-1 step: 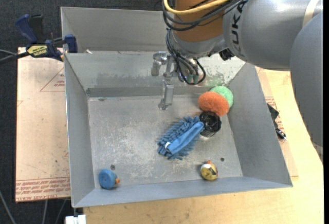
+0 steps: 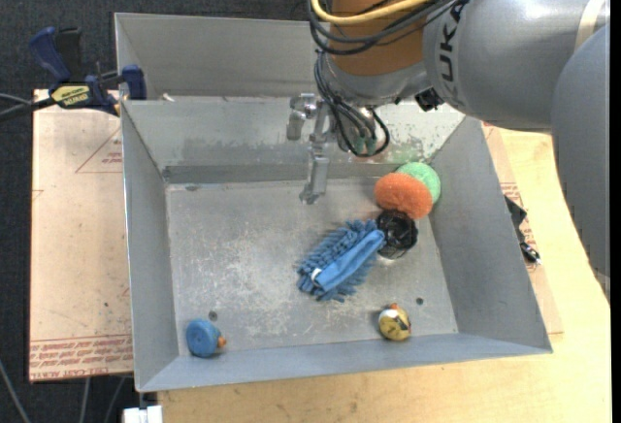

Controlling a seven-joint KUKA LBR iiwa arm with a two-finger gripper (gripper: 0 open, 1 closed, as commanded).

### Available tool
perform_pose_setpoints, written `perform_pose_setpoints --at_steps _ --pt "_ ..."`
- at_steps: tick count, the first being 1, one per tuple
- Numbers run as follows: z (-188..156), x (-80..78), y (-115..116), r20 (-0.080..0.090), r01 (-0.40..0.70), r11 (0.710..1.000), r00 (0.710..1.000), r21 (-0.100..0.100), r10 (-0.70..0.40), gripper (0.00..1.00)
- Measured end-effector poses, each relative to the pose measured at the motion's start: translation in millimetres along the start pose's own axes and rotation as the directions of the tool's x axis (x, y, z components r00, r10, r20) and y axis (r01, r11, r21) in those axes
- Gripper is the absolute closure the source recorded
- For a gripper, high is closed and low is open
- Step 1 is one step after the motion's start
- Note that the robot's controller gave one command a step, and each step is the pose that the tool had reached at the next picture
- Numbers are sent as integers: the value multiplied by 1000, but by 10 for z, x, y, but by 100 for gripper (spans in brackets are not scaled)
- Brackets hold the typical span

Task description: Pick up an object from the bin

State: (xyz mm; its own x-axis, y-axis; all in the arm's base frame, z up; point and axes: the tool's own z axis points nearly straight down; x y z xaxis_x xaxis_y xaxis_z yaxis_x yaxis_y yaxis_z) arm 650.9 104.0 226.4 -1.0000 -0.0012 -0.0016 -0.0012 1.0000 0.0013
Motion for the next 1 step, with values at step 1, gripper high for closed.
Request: perform_pose_setpoints --at_steps 1 --pt "421 379 -378 5 -20 1000 1000 -3 20 0"
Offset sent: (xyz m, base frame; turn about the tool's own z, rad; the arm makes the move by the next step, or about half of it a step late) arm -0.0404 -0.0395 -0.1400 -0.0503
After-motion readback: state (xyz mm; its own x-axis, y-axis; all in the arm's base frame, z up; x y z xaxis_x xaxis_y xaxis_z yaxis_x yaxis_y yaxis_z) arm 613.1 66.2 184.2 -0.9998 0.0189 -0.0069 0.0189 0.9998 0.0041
